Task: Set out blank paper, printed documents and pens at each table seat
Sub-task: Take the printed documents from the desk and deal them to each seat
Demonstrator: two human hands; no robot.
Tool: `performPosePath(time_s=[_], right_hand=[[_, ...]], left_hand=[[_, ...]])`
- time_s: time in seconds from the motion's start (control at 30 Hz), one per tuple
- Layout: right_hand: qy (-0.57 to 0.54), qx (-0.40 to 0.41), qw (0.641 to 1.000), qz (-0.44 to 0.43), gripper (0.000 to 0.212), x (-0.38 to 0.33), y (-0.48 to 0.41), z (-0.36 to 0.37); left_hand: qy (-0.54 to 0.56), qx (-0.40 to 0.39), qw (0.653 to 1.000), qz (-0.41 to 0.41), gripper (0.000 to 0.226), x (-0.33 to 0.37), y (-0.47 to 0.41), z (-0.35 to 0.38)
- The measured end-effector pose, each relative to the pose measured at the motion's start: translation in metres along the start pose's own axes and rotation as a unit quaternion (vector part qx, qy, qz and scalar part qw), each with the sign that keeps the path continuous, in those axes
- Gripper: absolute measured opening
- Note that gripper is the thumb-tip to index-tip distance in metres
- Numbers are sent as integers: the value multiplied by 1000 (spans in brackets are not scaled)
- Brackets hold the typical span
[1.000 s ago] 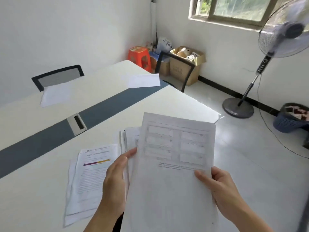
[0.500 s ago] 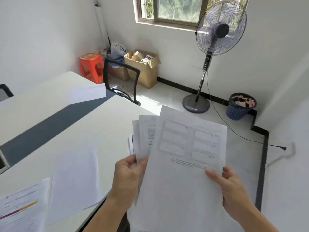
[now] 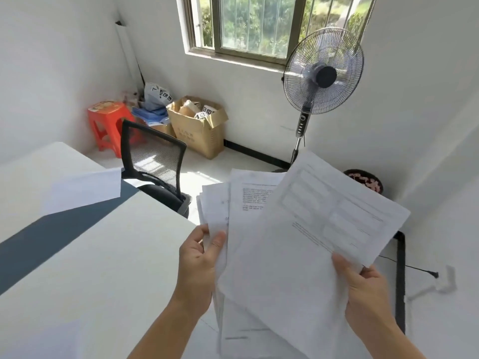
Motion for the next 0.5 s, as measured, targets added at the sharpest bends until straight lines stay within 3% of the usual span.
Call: performPosePath(time_s=[0.2,0.33,0.5], right_hand=[[2,-19,999,28,17,-6,-79,31],[9,-103,993,63,27,-20,-150,73],[10,-201,973,109,24,-46,-235,132]], left_hand=[[-44,5,998,43,51,-4,-65,50],[-49,27,998,-14,23,-20,-112,91],[-63,64,995,-33,18,-14,-156,148]])
Point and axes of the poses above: each hand's wrist, its own y-axis away from the middle knuckle, its own z-axis out of the palm, x = y × z, the point moved 9 cm from there along -y, towards the middle knuckle, and after that the axes turned 10 degrees about x, right-handed, at the moved point
